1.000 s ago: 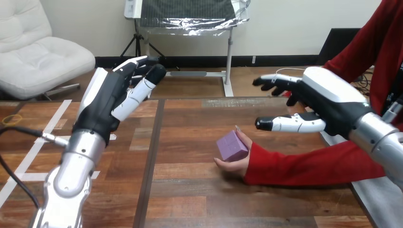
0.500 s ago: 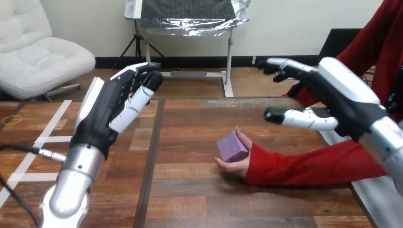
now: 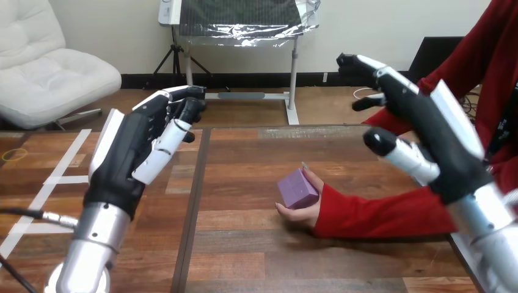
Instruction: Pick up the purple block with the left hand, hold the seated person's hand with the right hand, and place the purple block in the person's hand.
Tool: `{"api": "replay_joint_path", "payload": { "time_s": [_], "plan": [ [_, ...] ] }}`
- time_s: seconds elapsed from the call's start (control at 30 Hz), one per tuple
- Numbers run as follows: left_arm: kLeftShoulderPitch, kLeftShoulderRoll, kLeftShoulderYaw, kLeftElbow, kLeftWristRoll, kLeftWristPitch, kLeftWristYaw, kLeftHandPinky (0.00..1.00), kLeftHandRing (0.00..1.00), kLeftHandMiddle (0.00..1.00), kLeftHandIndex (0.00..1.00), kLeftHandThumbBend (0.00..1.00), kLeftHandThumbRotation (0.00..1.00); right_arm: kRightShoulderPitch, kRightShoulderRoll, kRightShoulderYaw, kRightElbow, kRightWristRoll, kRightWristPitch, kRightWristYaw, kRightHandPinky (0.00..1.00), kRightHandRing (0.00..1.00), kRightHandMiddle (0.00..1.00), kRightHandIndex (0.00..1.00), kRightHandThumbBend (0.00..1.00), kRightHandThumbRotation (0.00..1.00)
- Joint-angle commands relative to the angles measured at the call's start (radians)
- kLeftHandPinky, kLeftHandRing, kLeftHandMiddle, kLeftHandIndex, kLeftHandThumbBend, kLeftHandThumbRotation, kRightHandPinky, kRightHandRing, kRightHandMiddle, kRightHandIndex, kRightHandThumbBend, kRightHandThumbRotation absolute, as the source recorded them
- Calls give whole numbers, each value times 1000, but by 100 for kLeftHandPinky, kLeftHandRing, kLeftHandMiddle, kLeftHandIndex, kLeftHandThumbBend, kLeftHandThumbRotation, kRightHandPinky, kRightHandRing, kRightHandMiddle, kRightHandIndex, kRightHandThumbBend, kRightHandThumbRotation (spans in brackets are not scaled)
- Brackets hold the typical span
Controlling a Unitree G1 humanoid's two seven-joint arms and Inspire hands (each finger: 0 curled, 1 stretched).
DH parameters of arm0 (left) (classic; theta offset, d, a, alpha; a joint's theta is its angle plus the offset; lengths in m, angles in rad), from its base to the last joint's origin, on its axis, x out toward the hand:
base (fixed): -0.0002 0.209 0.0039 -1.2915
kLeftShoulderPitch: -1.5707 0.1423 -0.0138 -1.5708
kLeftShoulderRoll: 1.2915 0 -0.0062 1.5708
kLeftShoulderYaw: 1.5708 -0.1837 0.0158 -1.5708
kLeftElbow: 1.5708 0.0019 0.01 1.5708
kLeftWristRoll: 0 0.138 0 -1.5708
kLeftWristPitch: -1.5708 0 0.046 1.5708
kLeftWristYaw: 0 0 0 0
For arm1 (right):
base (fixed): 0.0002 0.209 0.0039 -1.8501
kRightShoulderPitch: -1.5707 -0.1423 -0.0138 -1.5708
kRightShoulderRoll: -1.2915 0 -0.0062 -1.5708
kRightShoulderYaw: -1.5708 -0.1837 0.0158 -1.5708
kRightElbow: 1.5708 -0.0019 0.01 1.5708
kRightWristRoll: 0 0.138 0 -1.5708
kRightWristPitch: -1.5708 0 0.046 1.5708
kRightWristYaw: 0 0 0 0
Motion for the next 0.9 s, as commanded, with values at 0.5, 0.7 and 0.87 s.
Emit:
{"api": "replay_joint_path", "payload": {
  "time_s": [0.5,0.7,0.87],
  "plan": [
    [32,-44,21,-82,-122,-63,-58,54,66,68,63,51,81,70,165,45,19,88,-103,35,79,87,88,87,98,100],
    [25,-53,29,-51,-198,-81,-106,51,66,68,63,51,90,100,184,56,7,89,-107,46,79,87,89,88,96,100],
    [20,-61,34,-33,-213,-96,-116,49,65,67,63,45,97,125,195,63,-12,97,-86,53,78,86,88,88,97,100]
  ]
}}
